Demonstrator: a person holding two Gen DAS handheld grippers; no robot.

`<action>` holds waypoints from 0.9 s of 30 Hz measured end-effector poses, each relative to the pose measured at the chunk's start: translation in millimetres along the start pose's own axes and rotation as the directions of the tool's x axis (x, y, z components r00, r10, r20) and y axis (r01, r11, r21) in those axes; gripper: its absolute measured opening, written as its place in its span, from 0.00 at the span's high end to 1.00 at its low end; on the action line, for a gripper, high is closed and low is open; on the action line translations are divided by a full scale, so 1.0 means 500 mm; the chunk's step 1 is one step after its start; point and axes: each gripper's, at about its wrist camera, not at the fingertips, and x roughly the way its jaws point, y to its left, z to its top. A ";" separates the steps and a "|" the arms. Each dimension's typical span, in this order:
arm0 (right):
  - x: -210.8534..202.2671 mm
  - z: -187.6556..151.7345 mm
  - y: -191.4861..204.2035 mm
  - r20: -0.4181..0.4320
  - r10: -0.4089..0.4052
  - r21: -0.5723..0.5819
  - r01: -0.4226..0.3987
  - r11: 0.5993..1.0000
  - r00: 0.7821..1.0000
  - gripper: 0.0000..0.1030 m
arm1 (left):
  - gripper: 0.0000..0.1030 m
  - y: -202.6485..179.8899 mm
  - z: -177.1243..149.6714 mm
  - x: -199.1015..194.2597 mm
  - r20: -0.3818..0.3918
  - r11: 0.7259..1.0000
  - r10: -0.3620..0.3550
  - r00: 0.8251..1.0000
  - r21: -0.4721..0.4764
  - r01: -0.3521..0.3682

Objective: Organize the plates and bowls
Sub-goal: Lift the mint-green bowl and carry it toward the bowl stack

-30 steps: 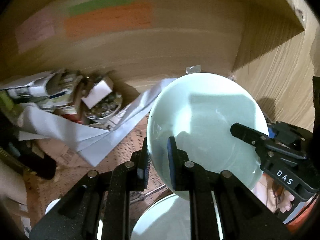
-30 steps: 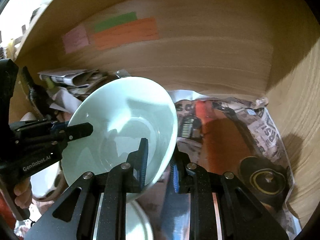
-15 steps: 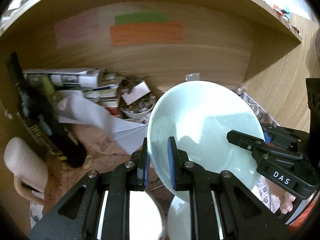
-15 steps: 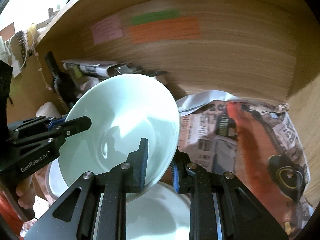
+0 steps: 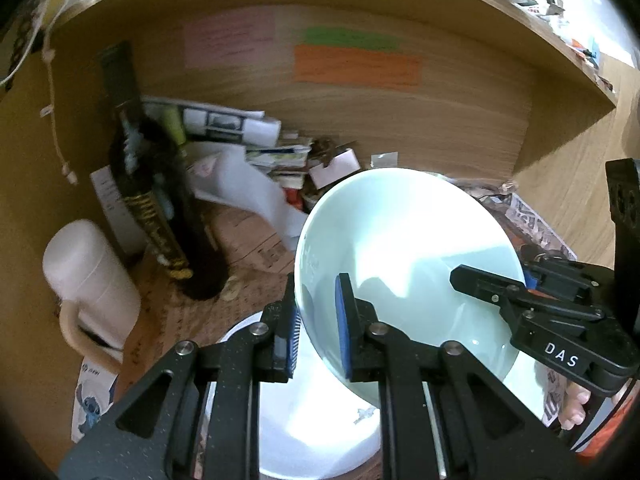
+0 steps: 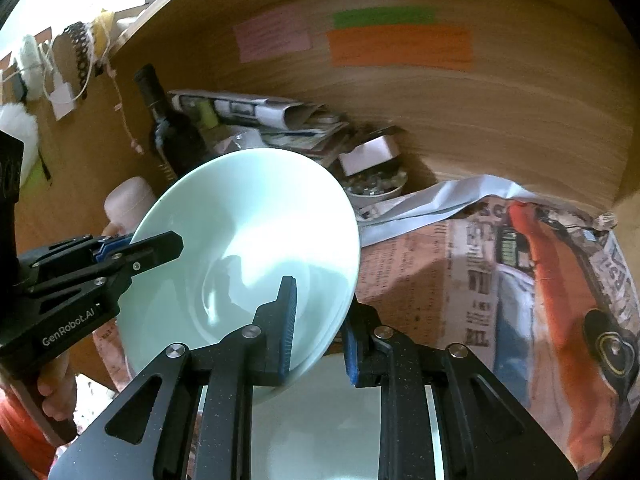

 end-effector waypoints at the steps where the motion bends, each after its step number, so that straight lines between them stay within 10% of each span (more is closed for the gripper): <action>1: 0.003 -0.002 0.007 -0.004 0.005 -0.004 -0.005 1.000 1.000 0.82 | 0.85 0.006 -0.004 -0.002 0.000 1.000 0.003 1.000 -0.003 -0.003; 27: 0.090 -0.037 0.101 -0.130 0.051 -0.086 -0.062 0.994 0.990 0.81 | 0.85 0.117 -0.108 0.006 -0.112 0.994 0.055 0.992 -0.091 -0.066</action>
